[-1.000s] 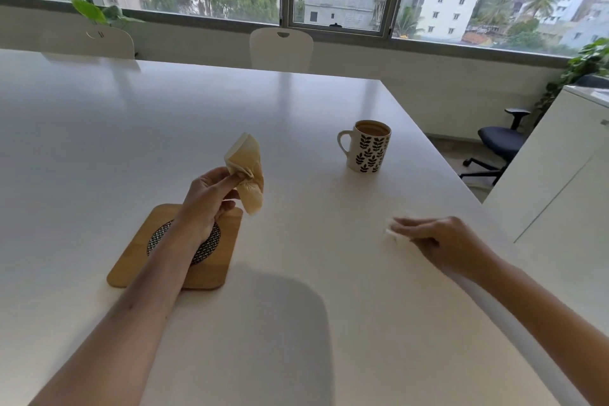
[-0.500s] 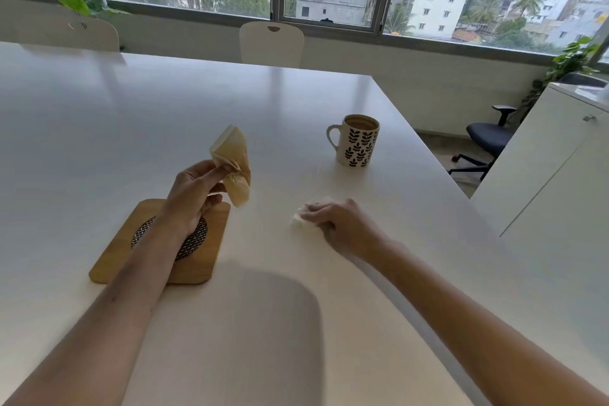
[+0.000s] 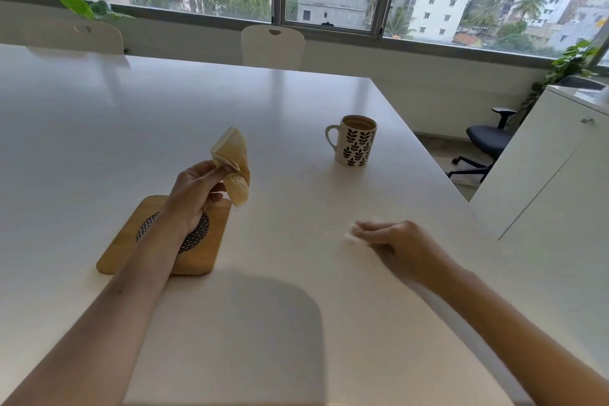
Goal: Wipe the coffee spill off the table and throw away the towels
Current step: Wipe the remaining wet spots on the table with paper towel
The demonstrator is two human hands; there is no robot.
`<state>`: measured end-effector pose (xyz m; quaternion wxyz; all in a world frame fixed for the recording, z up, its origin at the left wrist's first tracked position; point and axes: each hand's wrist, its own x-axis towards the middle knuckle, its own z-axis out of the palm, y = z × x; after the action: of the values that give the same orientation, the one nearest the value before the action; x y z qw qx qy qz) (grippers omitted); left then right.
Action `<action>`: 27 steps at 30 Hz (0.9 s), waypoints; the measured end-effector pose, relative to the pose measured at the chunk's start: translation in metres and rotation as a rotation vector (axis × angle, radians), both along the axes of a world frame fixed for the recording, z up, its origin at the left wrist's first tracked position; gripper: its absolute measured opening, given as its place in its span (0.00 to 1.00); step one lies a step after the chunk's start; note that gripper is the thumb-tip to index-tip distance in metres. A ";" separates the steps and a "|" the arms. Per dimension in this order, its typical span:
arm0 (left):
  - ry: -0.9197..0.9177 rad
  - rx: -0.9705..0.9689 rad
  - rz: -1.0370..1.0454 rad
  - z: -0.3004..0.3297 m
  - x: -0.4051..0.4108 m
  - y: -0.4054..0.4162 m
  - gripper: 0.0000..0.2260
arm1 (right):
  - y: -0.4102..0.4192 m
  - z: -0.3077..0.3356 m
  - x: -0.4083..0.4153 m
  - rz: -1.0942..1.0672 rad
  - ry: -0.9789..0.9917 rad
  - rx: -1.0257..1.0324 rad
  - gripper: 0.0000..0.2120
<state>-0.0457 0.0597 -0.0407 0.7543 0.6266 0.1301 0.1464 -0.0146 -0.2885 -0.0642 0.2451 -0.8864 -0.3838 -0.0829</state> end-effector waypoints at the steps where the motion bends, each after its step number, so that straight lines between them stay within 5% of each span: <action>1: -0.001 -0.002 0.002 0.000 0.000 0.000 0.02 | -0.015 0.002 0.012 -0.088 -0.032 -0.032 0.16; 6: -0.006 -0.017 0.011 0.000 -0.001 -0.001 0.02 | -0.038 0.007 0.060 -0.392 -0.037 -0.116 0.13; 11: -0.007 -0.014 0.017 0.001 0.000 -0.002 0.03 | 0.016 0.013 0.088 -0.468 -0.064 -0.207 0.14; 17: -0.010 -0.024 0.014 0.001 0.001 -0.002 0.03 | 0.083 0.012 0.068 -0.239 0.010 -0.005 0.13; 22: -0.007 -0.026 0.018 0.001 0.001 -0.002 0.03 | 0.115 0.004 0.009 0.104 -0.033 -0.007 0.18; 27: -0.013 -0.032 0.025 0.001 0.000 -0.002 0.03 | 0.095 0.015 -0.055 0.237 0.126 0.002 0.25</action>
<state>-0.0456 0.0576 -0.0396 0.7632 0.6119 0.1354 0.1575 -0.0700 -0.1931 -0.0488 0.2776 -0.8381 -0.4697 0.0023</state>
